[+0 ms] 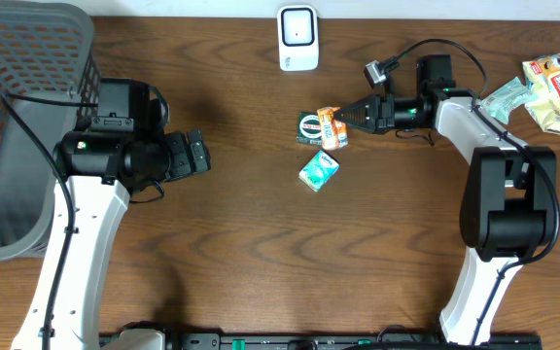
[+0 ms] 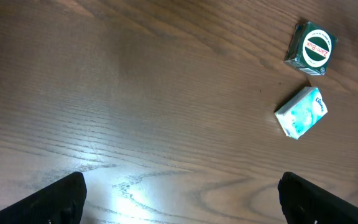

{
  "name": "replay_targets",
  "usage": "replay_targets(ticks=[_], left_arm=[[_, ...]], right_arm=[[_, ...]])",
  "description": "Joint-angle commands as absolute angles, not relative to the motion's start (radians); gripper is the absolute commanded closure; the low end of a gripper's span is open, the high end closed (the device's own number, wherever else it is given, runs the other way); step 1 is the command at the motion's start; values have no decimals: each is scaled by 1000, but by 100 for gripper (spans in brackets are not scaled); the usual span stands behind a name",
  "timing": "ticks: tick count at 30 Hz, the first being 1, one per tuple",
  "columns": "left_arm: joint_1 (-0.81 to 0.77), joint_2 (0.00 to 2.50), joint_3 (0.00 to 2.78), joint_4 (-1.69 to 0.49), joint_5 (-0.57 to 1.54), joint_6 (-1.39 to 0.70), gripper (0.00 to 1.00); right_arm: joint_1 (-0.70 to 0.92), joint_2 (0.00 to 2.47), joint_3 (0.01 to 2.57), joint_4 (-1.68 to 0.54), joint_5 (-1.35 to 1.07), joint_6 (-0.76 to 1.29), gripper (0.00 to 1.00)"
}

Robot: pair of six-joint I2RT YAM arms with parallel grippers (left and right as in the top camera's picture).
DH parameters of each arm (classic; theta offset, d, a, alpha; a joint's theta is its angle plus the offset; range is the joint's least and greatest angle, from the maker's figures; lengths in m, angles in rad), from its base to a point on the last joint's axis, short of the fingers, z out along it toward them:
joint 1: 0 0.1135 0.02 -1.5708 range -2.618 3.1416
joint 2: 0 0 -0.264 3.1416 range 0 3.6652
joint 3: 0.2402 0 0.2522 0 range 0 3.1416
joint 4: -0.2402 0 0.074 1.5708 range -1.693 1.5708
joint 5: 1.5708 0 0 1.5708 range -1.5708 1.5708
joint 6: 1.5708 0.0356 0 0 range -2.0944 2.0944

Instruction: Scan the item barcode

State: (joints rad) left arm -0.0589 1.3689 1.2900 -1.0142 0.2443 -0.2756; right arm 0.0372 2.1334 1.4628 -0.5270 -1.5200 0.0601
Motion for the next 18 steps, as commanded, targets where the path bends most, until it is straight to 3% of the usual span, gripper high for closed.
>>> replay_targets(ticks=[1,18], left_arm=[[-54,1369,1293,-1016,238,-266,3],[-54,1369,1293,-1016,238,-266,2]], right_arm=[[80,2138,1466,-524,-1562,42,99],[137,2138,1466,-474,-1554,43,99]])
